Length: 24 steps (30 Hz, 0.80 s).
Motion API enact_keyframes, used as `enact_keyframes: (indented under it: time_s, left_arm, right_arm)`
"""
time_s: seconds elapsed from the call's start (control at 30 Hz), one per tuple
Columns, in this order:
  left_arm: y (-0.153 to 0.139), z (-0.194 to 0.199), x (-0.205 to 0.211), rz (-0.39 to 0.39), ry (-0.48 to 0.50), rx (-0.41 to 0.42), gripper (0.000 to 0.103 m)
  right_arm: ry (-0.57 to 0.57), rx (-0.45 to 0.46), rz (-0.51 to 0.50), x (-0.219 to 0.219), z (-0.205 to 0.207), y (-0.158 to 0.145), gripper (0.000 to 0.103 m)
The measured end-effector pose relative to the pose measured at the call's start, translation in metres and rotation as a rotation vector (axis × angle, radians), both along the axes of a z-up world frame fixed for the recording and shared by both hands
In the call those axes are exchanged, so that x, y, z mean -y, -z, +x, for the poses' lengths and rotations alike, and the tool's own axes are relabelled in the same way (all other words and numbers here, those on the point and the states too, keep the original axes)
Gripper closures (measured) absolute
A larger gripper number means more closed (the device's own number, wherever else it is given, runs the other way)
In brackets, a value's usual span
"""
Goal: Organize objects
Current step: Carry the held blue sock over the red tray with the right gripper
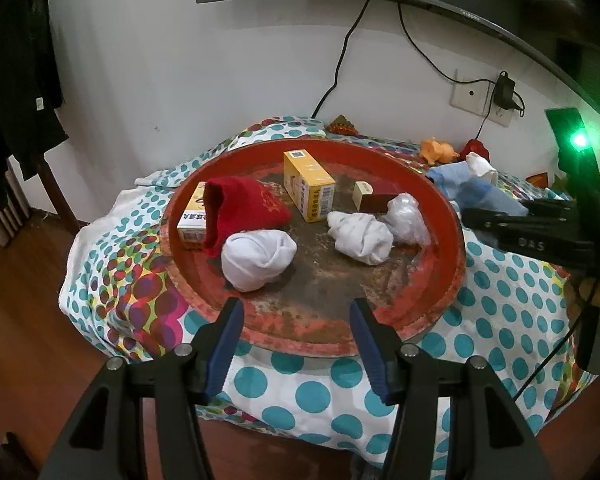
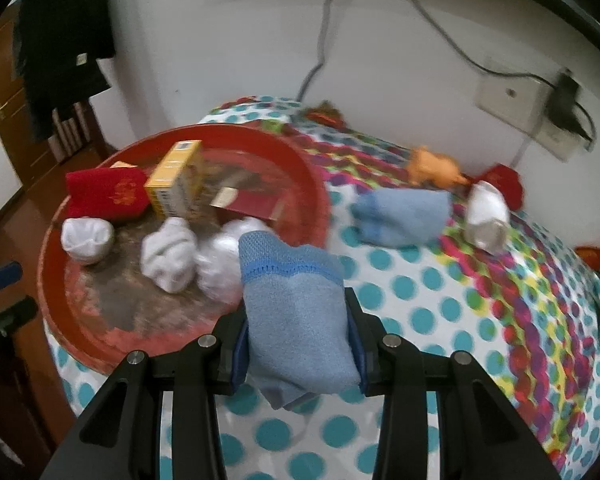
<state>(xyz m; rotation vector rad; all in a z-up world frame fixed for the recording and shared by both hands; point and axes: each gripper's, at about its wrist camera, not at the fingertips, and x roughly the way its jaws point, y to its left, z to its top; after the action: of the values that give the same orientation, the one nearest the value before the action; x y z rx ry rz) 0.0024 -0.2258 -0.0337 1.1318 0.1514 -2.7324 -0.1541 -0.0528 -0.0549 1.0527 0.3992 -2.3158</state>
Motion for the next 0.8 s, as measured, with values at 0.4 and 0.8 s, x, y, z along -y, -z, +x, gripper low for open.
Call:
enact_keyframes:
  time_s: [0.4,0.8]
  left_arm:
    - [0.000,0.001,0.008,0.033,-0.021,-0.010,0.047]
    - [0.004,-0.001,0.005,0.033,-0.003,0.000,0.047]
  right_arm:
    - [-0.084,0.011,0.040,0.067,0.003,0.011,0.066]
    - [-0.108,0.030,0.044,0.097,-0.003,0.021,0.065]
